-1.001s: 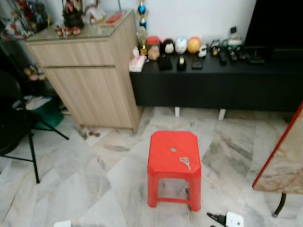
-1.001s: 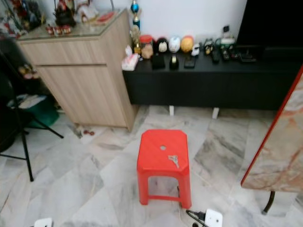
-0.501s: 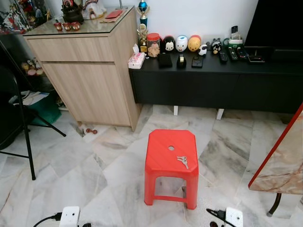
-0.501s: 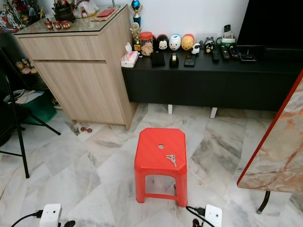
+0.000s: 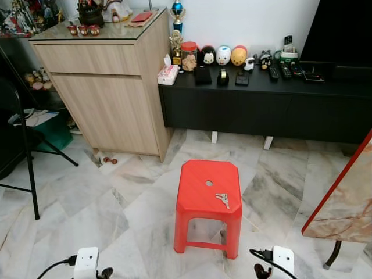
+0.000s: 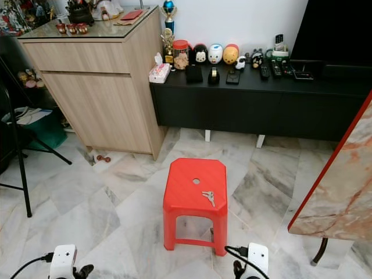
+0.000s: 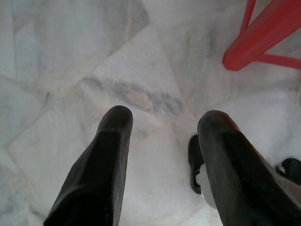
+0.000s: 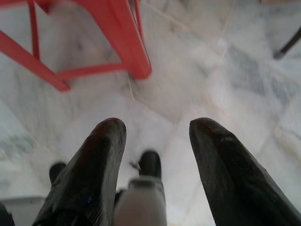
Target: Hang keys on a hook
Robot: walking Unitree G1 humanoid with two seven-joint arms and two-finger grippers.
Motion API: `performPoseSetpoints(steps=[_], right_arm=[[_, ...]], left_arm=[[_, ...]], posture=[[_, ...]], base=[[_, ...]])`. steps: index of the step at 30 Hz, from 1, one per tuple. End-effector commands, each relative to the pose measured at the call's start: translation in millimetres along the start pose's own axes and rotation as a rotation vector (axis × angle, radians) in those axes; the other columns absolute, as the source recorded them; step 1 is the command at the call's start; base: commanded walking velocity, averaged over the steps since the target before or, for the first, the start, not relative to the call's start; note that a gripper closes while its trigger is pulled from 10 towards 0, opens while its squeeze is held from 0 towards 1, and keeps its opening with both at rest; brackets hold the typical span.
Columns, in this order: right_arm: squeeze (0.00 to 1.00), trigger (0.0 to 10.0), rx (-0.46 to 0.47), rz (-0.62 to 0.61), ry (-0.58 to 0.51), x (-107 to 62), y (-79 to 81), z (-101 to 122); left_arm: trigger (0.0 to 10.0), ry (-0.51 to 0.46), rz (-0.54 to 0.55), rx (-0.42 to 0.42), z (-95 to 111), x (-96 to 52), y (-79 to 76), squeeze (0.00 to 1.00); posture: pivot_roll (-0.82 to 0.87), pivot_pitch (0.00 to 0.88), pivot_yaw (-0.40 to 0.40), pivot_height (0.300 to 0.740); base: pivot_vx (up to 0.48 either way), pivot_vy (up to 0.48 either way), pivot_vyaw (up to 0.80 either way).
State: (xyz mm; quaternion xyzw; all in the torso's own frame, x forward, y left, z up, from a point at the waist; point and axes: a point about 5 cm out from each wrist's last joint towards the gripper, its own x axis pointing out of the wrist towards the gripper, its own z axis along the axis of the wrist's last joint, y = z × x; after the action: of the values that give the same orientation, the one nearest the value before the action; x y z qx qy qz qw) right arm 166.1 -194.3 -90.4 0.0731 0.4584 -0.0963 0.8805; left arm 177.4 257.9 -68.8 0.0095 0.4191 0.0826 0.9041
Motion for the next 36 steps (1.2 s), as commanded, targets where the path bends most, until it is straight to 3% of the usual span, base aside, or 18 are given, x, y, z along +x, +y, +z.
performPoseSetpoints(steps=[1, 4, 6, 9, 14, 17, 20, 21, 23, 24, 26, 28, 31, 36], right_arm=[[0.00, 10.0, -0.008, -0.002, 0.038, -2.6, -4.4, -12], [0.00, 10.0, 0.011, -0.023, 0.067, -6.8, -13.8, -26], [0.00, 10.0, 0.009, -0.021, 0.076, -8.0, -11.9, -31], [0.00, 10.0, 0.019, -0.025, 0.073, -8.4, -13.3, -32], [0.00, 10.0, 0.010, -0.023, 0.050, -6.6, -13.0, -24], [0.00, 10.0, 0.002, -0.037, 0.045, -5.5, -16.2, -19], [0.00, 10.0, 0.036, -0.054, 0.011, -3.3, -21.4, -6], [0.00, 10.0, 0.138, -0.067, -0.018, -2.5, -24.4, 0], [0.00, 10.0, 0.149, -0.067, -0.024, -1.6, -23.5, 4], [0.00, 10.0, 0.109, -0.045, -0.028, -0.6, -19.1, 7], [0.00, 10.0, -0.022, 0.016, -0.031, 1.5, -5.3, 12], [0.00, 10.0, -0.089, 0.029, -0.053, 2.5, -1.0, 18], [0.00, 10.0, 0.032, -0.034, -0.080, 2.7, -11.0, 26], [0.00, 10.0, 0.019, -0.032, -0.056, 1.7, -11.4, 18]], left_arm=[[10.0, 0.026, 0.011, -0.013, -8, -2.2, 2.8, 0.00], [10.0, 0.040, 0.015, -0.012, -12, -3.3, 3.2, 0.00], [10.0, -0.028, -0.023, -0.007, -4, 0.2, -17.1, 0.00], [10.0, -0.051, -0.026, -0.024, -2, 0.7, -23.4, 0.00], [10.0, -0.044, -0.015, -0.030, -5, -0.2, -21.4, 0.00], [10.0, -0.038, 0.014, -0.078, -9, -1.5, -17.1, 0.00], [10.0, -0.018, -0.014, -0.035, -11, -2.3, -14.3, 0.00], [10.0, 0.002, 0.004, -0.080, -16, -3.0, -13.3, 0.00], [10.0, -0.005, 0.033, -0.156, -14, -2.6, -12.1, 0.00], [10.0, -0.021, 0.012, -0.143, -10, -1.7, -13.0, 0.00], [10.0, 0.002, -0.061, 0.061, -3, 0.9, -17.7, 0.00], [10.0, -0.007, -0.106, 0.146, 3, 2.7, -22.1, 0.00], [10.0, -0.064, -0.054, 0.059, 17, 4.9, -18.1, 0.00], [10.0, -0.058, -0.043, 0.026, 15, 4.7, -18.3, 0.00]], posture=[[0.07, 0.000, 0.039, 0.740], [0.07, 0.000, 0.042, 0.740], [0.07, 0.000, 0.038, 0.740], [0.10, 0.000, 0.023, 0.740], [0.12, 0.000, 0.014, 0.740], [0.13, 0.000, 0.013, 0.740], [0.10, 0.000, 0.025, 0.740], [0.11, 0.000, 0.014, 0.740], [0.13, 0.000, 0.037, 0.740], [0.12, 0.000, 0.038, 0.740], [0.06, 0.000, 0.045, 0.740], [0.08, 0.012, 0.047, 0.740], [0.09, 0.012, 0.028, 0.740], [0.10, 0.000, 0.009, 0.740]], base=[[0.000, 0.000, 0.00], [0.000, 0.000, 0.00], [0.000, 0.000, 0.00], [0.000, 0.000, 0.00], [0.000, 0.000, 0.00], [0.000, 0.000, 0.00], [0.000, 0.000, 0.00], [0.000, 0.000, 0.00], [0.000, 0.000, 0.00], [0.000, 0.000, 0.00], [0.000, 0.000, 0.00], [0.000, 0.000, 0.00], [0.000, 0.000, 0.00], [0.000, 0.000, 0.00]])
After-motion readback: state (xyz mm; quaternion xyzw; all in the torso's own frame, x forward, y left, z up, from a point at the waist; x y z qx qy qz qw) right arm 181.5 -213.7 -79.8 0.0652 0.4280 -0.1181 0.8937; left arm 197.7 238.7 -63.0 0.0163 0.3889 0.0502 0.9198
